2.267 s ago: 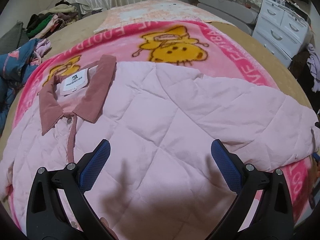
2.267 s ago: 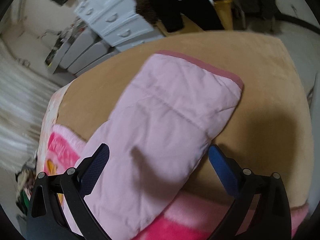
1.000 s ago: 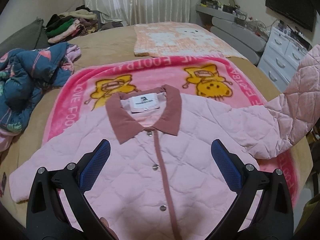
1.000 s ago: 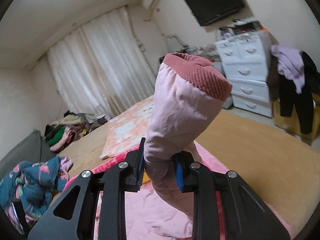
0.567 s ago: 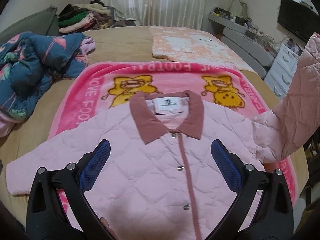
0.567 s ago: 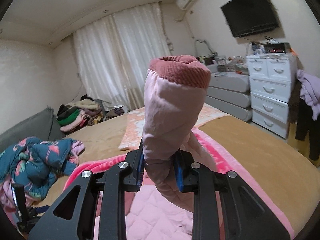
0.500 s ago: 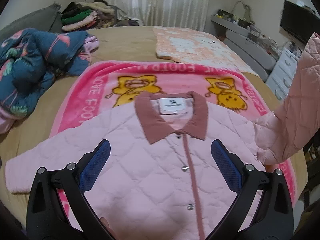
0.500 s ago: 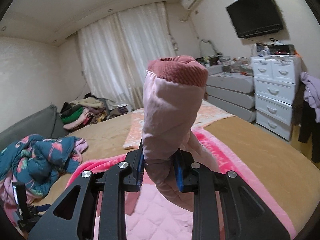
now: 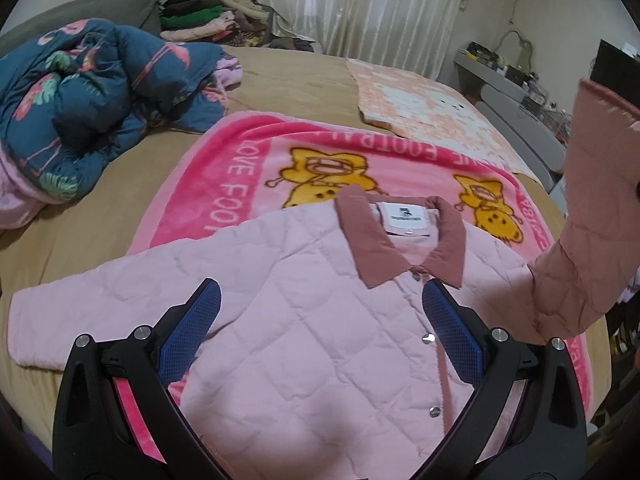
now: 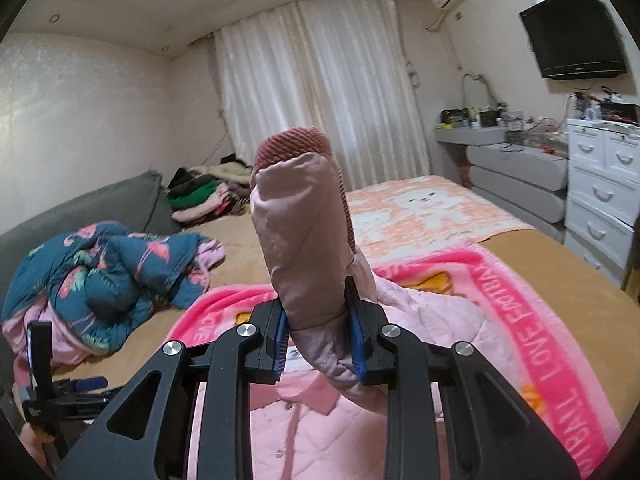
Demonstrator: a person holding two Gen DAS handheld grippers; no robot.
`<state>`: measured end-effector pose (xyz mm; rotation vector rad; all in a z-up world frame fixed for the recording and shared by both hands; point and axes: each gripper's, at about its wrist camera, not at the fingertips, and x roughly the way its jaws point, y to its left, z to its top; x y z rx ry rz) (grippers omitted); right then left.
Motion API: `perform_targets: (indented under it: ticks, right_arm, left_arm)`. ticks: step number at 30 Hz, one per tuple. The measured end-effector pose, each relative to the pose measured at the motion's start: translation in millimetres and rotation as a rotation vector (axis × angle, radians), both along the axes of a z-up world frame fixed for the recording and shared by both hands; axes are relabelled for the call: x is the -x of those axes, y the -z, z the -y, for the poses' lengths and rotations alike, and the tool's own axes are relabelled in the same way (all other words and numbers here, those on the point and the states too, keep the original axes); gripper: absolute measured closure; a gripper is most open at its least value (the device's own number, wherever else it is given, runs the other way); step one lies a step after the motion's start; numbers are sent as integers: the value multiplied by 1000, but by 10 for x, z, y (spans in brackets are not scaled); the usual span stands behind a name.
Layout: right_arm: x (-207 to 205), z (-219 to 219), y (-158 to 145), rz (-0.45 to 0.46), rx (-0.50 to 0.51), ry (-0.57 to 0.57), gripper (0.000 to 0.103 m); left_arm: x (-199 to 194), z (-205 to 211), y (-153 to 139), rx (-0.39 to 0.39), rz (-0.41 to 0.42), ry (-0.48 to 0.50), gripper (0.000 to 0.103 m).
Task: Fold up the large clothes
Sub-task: 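Carry the sleeve across the jacket front with the right gripper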
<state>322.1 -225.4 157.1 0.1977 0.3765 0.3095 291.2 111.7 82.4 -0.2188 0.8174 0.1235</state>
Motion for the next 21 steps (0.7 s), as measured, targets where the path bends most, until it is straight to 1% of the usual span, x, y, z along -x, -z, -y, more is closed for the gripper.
perform_targets:
  ticks: [7,13,16,21]
  right_arm:
    - [-53,-671,445,-54,66,-110,79]
    - [-21,-1248,835,-96,136,-206,79]
    - [-15,-1433,1020,-127,159,-231,79]
    - [8,-1709,1415,-208,203,-276,79]
  left_arm:
    - [106,-255,98,54,6,-45,9]
    - [214,-490,168,117,13,-80,9]
    - [242,-578,230,151,5,-88,9]
    - [254,-617,340,184,-8,-85,9]
